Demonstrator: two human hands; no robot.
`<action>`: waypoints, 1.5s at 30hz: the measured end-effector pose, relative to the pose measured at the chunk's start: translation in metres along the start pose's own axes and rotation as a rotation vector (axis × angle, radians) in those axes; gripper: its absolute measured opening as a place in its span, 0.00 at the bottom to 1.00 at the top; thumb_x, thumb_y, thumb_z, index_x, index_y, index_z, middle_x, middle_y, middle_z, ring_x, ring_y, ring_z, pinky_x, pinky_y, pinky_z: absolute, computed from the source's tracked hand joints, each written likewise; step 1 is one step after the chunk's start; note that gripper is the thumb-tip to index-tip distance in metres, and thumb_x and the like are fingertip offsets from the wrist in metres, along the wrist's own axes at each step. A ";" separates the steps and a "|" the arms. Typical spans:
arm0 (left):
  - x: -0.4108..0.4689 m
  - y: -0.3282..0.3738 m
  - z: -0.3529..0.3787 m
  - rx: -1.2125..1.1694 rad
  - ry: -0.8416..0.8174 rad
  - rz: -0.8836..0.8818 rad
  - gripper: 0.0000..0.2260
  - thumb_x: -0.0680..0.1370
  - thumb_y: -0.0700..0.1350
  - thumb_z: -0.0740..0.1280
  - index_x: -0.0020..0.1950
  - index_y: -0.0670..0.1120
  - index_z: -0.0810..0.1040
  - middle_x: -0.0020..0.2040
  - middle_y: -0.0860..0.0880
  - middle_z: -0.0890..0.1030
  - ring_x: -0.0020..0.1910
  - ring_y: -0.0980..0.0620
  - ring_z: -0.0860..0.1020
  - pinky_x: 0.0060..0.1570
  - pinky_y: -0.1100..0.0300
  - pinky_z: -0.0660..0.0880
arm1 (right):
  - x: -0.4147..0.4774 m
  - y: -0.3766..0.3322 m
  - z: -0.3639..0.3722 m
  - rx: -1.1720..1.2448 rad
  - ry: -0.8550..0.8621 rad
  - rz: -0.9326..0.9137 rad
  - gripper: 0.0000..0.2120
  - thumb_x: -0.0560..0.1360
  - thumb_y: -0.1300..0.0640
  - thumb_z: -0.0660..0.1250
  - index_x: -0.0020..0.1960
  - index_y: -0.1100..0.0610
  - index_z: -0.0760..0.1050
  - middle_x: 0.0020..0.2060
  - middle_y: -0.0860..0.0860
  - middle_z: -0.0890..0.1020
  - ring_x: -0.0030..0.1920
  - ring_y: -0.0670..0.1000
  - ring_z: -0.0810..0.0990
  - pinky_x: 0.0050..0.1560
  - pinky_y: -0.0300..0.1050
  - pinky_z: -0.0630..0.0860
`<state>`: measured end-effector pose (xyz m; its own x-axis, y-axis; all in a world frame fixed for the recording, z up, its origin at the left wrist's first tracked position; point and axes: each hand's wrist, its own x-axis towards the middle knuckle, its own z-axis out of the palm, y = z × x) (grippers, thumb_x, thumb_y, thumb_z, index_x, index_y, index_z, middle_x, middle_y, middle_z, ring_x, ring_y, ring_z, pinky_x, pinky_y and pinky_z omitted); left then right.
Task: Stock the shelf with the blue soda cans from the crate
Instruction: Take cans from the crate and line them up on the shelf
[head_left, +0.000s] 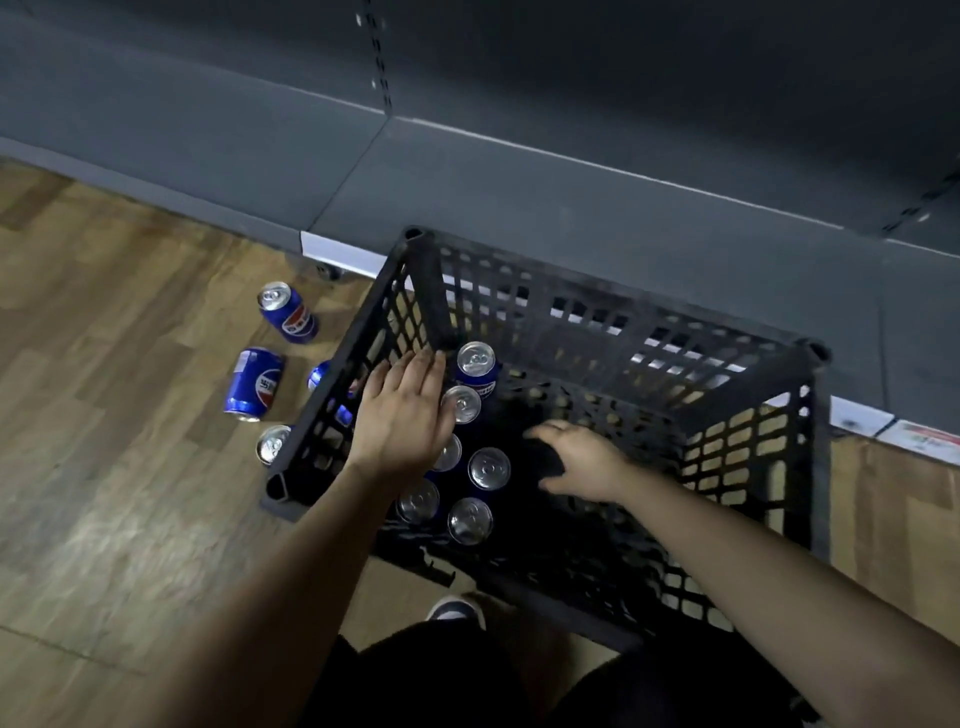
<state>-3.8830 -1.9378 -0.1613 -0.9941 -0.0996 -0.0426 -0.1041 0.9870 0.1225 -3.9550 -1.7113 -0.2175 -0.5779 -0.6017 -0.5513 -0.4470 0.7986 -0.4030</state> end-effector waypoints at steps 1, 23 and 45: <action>0.000 -0.001 0.005 0.008 0.014 0.007 0.26 0.78 0.54 0.54 0.71 0.39 0.69 0.67 0.40 0.74 0.66 0.41 0.72 0.66 0.44 0.66 | 0.006 -0.001 0.008 0.006 0.001 -0.014 0.35 0.70 0.53 0.73 0.74 0.54 0.64 0.71 0.52 0.68 0.69 0.53 0.70 0.66 0.40 0.66; 0.017 -0.002 0.007 0.014 0.039 0.002 0.28 0.79 0.56 0.49 0.73 0.42 0.67 0.71 0.42 0.70 0.69 0.43 0.68 0.70 0.47 0.60 | 0.046 -0.013 0.056 0.364 0.096 -0.026 0.36 0.60 0.61 0.81 0.63 0.55 0.69 0.56 0.50 0.79 0.55 0.49 0.77 0.52 0.39 0.71; 0.023 0.080 -0.402 0.010 0.104 0.173 0.25 0.77 0.53 0.53 0.65 0.38 0.75 0.62 0.41 0.77 0.59 0.40 0.76 0.62 0.44 0.71 | -0.240 -0.149 -0.329 0.672 0.217 0.034 0.33 0.62 0.61 0.81 0.61 0.48 0.70 0.52 0.43 0.80 0.52 0.41 0.79 0.55 0.34 0.73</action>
<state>-3.9262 -1.9118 0.2465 -0.9950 0.0593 0.0805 0.0679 0.9917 0.1091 -3.9743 -1.6904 0.2150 -0.7387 -0.5092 -0.4417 0.0520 0.6102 -0.7905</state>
